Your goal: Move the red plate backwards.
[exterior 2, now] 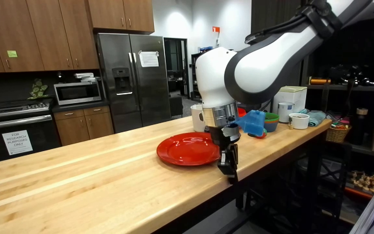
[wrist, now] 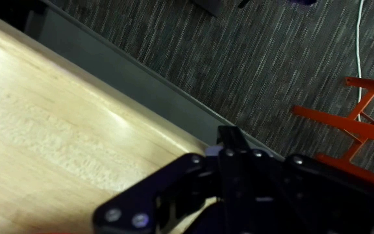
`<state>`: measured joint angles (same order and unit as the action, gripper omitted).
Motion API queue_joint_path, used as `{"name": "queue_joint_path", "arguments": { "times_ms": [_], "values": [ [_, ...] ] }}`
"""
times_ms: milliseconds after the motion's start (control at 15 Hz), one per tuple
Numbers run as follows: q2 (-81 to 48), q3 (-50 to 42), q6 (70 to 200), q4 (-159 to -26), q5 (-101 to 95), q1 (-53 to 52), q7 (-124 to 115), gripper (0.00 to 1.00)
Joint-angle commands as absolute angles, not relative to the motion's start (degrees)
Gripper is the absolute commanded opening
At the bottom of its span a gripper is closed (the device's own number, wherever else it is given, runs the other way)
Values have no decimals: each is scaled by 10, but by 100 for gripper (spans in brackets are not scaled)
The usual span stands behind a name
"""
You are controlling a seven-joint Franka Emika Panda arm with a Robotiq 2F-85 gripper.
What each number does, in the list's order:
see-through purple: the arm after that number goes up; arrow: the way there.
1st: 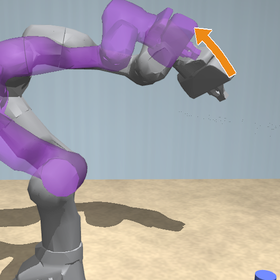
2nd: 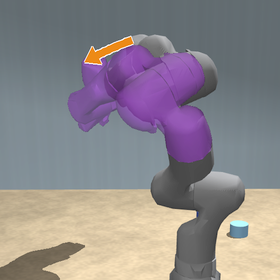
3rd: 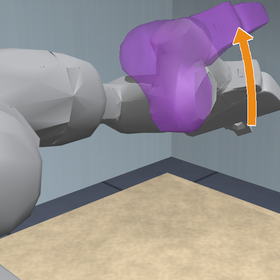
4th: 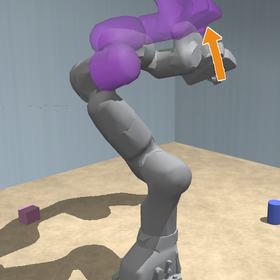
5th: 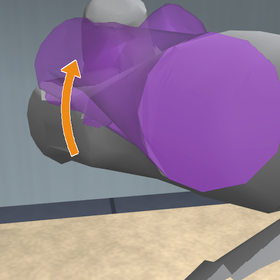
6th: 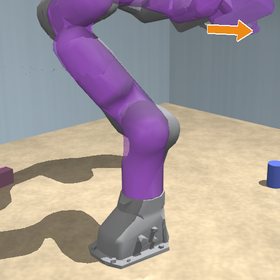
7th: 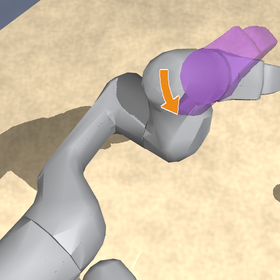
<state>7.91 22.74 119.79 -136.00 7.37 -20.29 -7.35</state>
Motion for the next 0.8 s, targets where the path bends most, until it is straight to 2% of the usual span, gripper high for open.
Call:
{"name": "queue_joint_path", "arguments": {
  "times_ms": [0,733],
  "values": [
    [90,211,1184,-1320,50,-192,-74,0],
    [116,193,1171,-1270,19,-176,-74,0]
  ]
}}
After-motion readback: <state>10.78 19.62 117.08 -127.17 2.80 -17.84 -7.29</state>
